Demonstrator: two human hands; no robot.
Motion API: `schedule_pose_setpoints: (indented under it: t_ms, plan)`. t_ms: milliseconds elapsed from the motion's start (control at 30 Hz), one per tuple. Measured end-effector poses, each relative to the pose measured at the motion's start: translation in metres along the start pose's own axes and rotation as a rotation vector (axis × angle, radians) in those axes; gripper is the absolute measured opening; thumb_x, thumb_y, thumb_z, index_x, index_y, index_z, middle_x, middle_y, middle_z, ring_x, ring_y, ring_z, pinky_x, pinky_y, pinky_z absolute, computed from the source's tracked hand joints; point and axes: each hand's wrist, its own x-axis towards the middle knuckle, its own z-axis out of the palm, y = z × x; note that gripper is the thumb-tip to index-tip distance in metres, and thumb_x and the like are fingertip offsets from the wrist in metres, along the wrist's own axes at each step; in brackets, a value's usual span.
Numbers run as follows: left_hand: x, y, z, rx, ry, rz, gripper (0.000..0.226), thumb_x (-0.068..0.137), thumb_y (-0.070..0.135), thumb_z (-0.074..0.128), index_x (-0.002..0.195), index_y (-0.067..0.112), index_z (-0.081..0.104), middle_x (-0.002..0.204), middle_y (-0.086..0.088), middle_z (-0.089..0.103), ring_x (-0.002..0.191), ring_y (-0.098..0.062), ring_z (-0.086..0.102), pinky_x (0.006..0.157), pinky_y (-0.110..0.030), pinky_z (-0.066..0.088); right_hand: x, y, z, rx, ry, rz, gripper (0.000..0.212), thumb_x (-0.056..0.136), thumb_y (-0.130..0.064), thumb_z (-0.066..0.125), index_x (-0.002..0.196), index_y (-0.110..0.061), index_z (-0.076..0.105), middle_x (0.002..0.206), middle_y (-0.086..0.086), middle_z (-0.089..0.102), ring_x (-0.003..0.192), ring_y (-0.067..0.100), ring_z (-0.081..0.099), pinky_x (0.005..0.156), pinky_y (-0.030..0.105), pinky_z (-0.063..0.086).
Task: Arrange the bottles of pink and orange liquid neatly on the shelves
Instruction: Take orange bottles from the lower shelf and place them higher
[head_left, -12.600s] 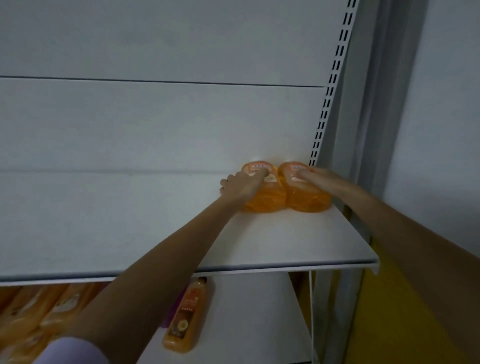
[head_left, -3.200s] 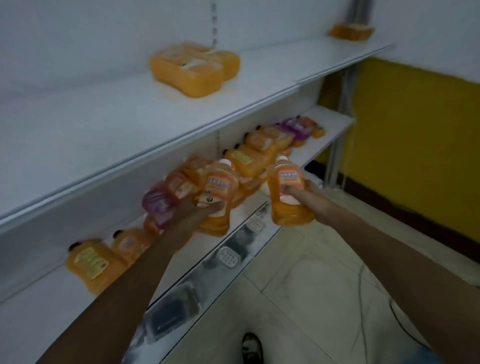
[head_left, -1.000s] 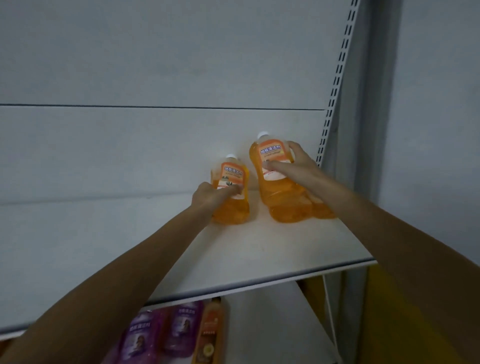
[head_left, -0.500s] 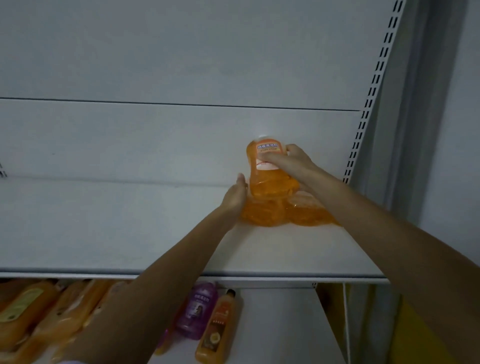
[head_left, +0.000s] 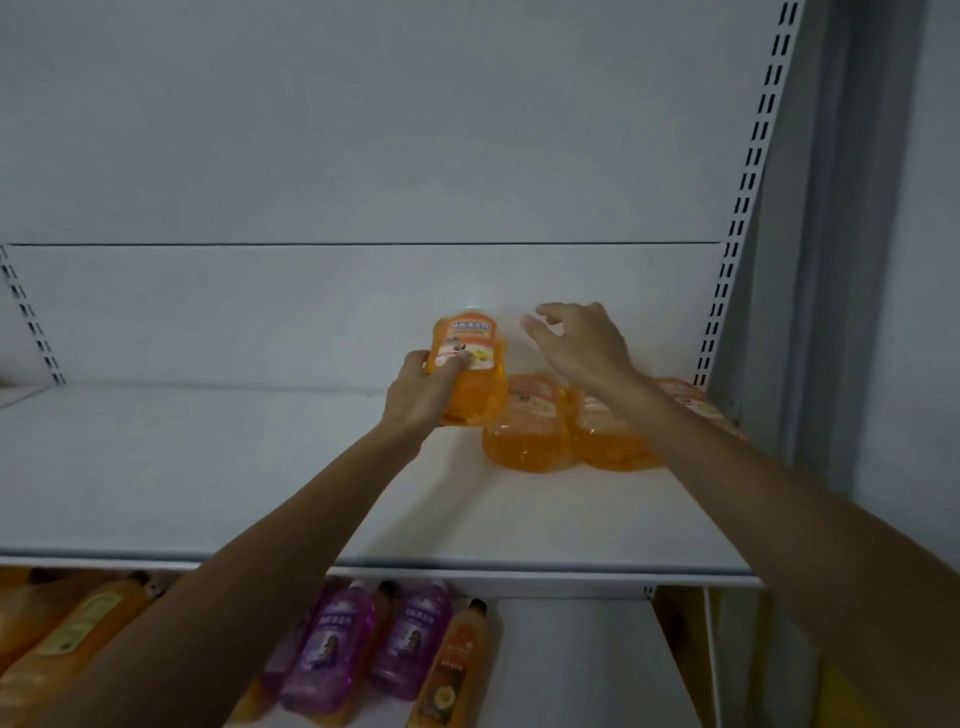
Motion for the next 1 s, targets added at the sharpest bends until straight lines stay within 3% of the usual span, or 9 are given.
schedule_pose_setpoints:
  t_ms: [200, 267, 333, 433, 533, 667, 800, 900, 1000]
  plan:
    - [-0.001, -0.019, -0.009, 0.073, 0.031, -0.049, 0.055, 0.092, 0.041, 0.052, 0.137, 0.011, 0.038, 0.134, -0.013, 0.049, 0.105, -0.025, 0.054, 0.089, -0.042, 0.052, -0.018, 0.075, -0.025, -0.339, -0.061, 0.144, 0.054, 0.094, -0.052, 0.043, 0.136, -0.018, 0.05, 0.135, 0.013, 0.053, 0.131, 0.034, 0.035, 0.107, 0.052, 0.03]
    - [-0.001, -0.025, -0.012, 0.145, 0.029, -0.034, 0.055, 0.093, 0.04, 0.052, 0.137, 0.012, 0.038, 0.135, -0.013, 0.048, 0.109, -0.026, 0.053, 0.089, -0.038, 0.05, -0.02, 0.097, -0.034, -0.388, -0.116, 0.214, 0.062, 0.09, -0.058, 0.043, 0.14, -0.02, 0.044, 0.14, 0.015, 0.047, 0.133, 0.038, 0.032, 0.108, 0.056, 0.029]
    - [0.001, -0.032, -0.013, 0.231, 0.007, -0.044, 0.053, 0.094, 0.039, 0.05, 0.138, 0.012, 0.037, 0.137, -0.012, 0.048, 0.115, -0.027, 0.051, 0.085, -0.032, 0.044, -0.022, 0.108, -0.041, -0.388, -0.258, 0.264, 0.066, 0.09, -0.062, 0.042, 0.144, -0.024, 0.037, 0.146, 0.014, 0.039, 0.134, 0.037, 0.032, 0.107, 0.049, 0.031]
    - [0.008, -0.033, -0.013, 0.361, -0.048, -0.076, 0.062, 0.091, 0.05, 0.048, 0.138, 0.01, 0.039, 0.139, -0.015, 0.045, 0.123, -0.031, 0.046, 0.097, -0.038, 0.041, -0.028, 0.114, -0.041, -0.253, -0.356, 0.235, 0.051, 0.095, -0.055, 0.038, 0.133, -0.023, 0.051, 0.135, 0.01, 0.052, 0.118, 0.028, 0.05, 0.086, 0.033, 0.039]
    - [0.011, -0.031, -0.016, 0.658, -0.053, -0.01, 0.089, 0.074, 0.073, 0.05, 0.134, 0.008, 0.046, 0.138, -0.017, 0.041, 0.127, -0.033, 0.037, 0.105, -0.045, 0.035, -0.03, 0.112, -0.039, -0.285, -0.342, 0.152, 0.048, 0.098, -0.051, 0.034, 0.131, -0.023, 0.053, 0.137, 0.005, 0.052, 0.122, 0.025, 0.048, 0.092, 0.035, 0.038]
    - [0.008, -0.032, -0.02, 0.597, -0.143, 0.049, 0.128, 0.032, 0.09, 0.059, 0.134, 0.014, 0.045, 0.132, -0.012, 0.051, 0.113, -0.027, 0.054, 0.093, -0.042, 0.05, -0.025, 0.111, -0.038, -0.352, -0.363, 0.127, 0.046, 0.097, -0.053, 0.031, 0.129, -0.028, 0.054, 0.135, 0.004, 0.052, 0.123, 0.025, 0.047, 0.102, 0.039, 0.036]
    - [0.006, -0.036, -0.011, 0.799, -0.147, 0.221, 0.118, 0.063, 0.061, 0.074, 0.15, 0.019, 0.006, 0.146, -0.01, 0.039, 0.131, -0.029, 0.041, 0.105, -0.042, 0.035, -0.02, 0.111, -0.034, -0.406, -0.37, 0.148, 0.05, 0.094, -0.06, 0.028, 0.125, -0.032, 0.055, 0.127, 0.005, 0.056, 0.115, 0.027, 0.051, 0.1, 0.047, 0.04]
    - [0.008, -0.037, -0.01, 0.999, -0.095, 0.284, 0.109, 0.058, 0.075, 0.065, 0.144, 0.021, 0.024, 0.138, -0.009, 0.047, 0.124, -0.029, 0.046, 0.101, -0.044, 0.038, -0.024, 0.111, -0.034, -0.382, -0.35, 0.143, 0.053, 0.093, -0.06, 0.028, 0.126, -0.028, 0.055, 0.129, 0.007, 0.056, 0.114, 0.028, 0.051, 0.096, 0.044, 0.043]
    - [0.009, -0.034, -0.017, 1.086, -0.113, 0.304, 0.107, 0.057, 0.081, 0.06, 0.14, 0.021, 0.031, 0.136, -0.009, 0.048, 0.123, -0.03, 0.044, 0.1, -0.046, 0.038, -0.028, 0.098, -0.033, -0.48, -0.272, 0.165, 0.058, 0.094, -0.056, 0.034, 0.139, -0.021, 0.041, 0.141, 0.016, 0.042, 0.132, 0.037, 0.033, 0.106, 0.051, 0.032]
